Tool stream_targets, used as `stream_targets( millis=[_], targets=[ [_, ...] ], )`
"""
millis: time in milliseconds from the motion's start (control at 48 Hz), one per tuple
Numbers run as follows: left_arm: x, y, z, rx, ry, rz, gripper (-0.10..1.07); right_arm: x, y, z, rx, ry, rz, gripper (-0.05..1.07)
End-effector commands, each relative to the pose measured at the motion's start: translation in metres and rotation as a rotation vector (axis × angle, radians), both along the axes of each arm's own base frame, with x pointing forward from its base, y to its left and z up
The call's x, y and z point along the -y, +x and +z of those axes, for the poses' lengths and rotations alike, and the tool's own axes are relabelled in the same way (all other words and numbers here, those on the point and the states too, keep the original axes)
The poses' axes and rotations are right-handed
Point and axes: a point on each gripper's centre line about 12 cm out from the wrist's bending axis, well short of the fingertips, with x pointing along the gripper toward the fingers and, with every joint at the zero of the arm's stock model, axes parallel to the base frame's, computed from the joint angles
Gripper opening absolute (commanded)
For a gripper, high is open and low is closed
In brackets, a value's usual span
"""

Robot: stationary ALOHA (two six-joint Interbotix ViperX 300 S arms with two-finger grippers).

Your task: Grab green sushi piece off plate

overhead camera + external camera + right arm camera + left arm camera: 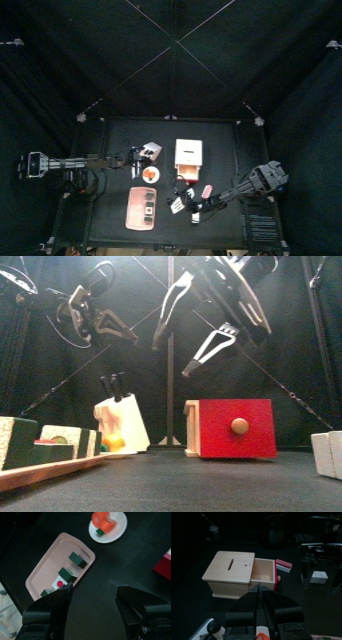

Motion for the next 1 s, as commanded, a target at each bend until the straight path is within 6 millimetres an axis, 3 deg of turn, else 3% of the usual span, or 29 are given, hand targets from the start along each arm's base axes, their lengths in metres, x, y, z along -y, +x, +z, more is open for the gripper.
stream_targets(
  millis=[0,250,396,583,979],
  targets=[
    [0.002,-0.005,0.010,0.048,0.006,-0.010,0.53,0.000,0.011,0.006,0.043,-0.032,0.053,0.91],
    [0.003,-0.017,0.009,0.058,-0.001,0.001,0.53,0.020,0.040,-0.024,0.022,-0.099,0.101,0.91],
    [0.003,-0.018,0.006,0.054,-0.011,0.006,0.53,0.029,0.055,-0.031,0.025,-0.125,0.108,0.91],
    [0.002,-0.019,0.006,0.054,-0.011,0.007,0.53,0.028,0.071,-0.041,0.030,-0.152,0.151,0.91],
    [0.003,-0.019,0.004,0.049,-0.012,0.006,0.53,0.032,0.085,-0.058,0.018,-0.180,0.169,0.91]
  ],
)
